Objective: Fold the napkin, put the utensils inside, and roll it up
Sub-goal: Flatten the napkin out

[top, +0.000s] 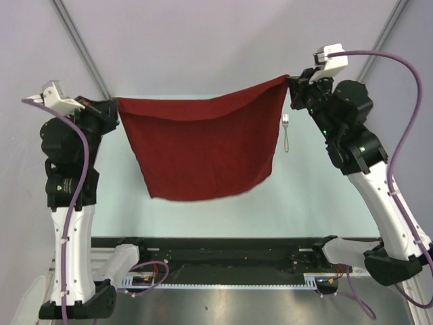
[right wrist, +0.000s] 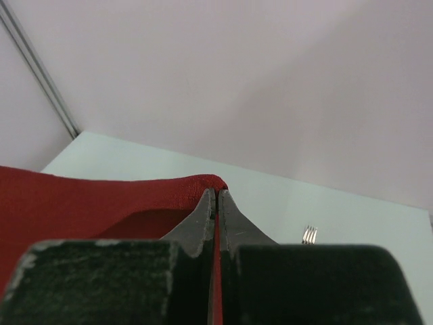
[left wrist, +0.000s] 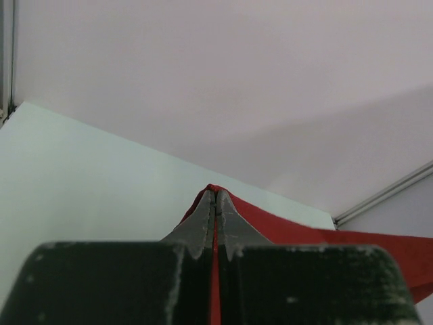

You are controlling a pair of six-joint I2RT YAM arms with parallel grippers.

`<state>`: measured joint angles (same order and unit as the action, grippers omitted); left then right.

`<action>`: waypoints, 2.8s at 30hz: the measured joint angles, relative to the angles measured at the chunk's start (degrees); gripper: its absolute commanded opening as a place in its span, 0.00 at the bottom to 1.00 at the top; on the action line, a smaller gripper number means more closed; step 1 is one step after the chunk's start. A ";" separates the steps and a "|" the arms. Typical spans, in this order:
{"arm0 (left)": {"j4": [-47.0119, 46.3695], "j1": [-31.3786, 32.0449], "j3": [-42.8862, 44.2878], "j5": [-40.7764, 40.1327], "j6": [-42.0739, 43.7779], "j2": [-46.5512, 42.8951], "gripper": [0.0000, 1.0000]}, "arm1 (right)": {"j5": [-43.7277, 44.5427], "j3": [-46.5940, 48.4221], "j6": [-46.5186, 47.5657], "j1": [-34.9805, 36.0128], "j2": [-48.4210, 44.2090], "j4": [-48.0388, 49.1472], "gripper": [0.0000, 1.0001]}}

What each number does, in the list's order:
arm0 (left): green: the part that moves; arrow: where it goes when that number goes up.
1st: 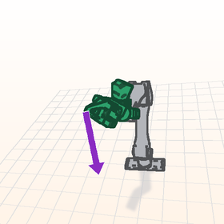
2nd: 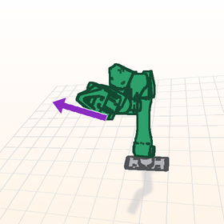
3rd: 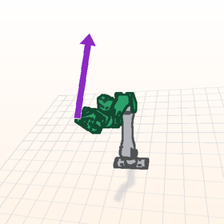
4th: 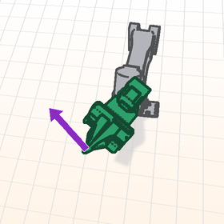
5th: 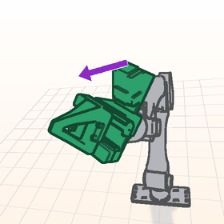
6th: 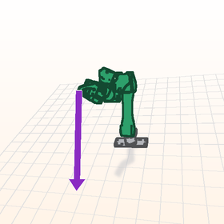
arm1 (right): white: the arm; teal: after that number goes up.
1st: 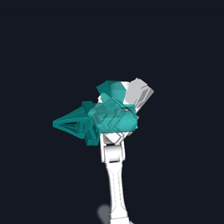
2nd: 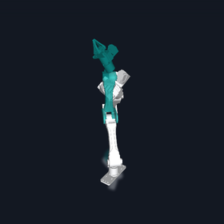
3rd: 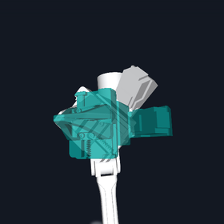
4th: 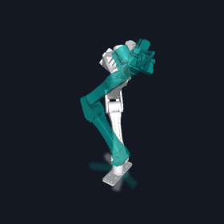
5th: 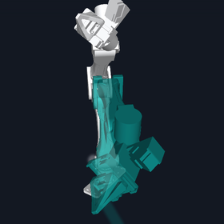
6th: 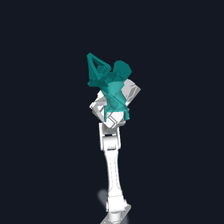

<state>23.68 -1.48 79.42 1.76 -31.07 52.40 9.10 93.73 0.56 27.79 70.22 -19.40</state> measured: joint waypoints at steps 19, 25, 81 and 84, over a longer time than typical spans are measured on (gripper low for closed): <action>4.17 0.00 10.95 -1.95 0.02 -11.15 0.00 | 0.63 3.41 5.55 6.78 -13.57 -0.11 0.00; 3.52 0.00 12.11 -3.37 0.09 -10.51 0.00 | -0.57 9.31 6.95 5.81 -7.76 0.94 0.00; -2.19 0.24 -22.47 2.93 18.71 4.39 1.00 | -6.14 -39.47 -20.04 -11.21 11.87 -16.55 0.47; -2.19 0.24 -22.47 3.56 18.67 4.48 1.00 | -6.08 -39.52 -20.13 -11.13 12.57 -16.63 0.45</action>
<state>21.50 -1.23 56.95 5.32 -12.40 56.88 3.03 54.22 -19.57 16.67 82.78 -36.03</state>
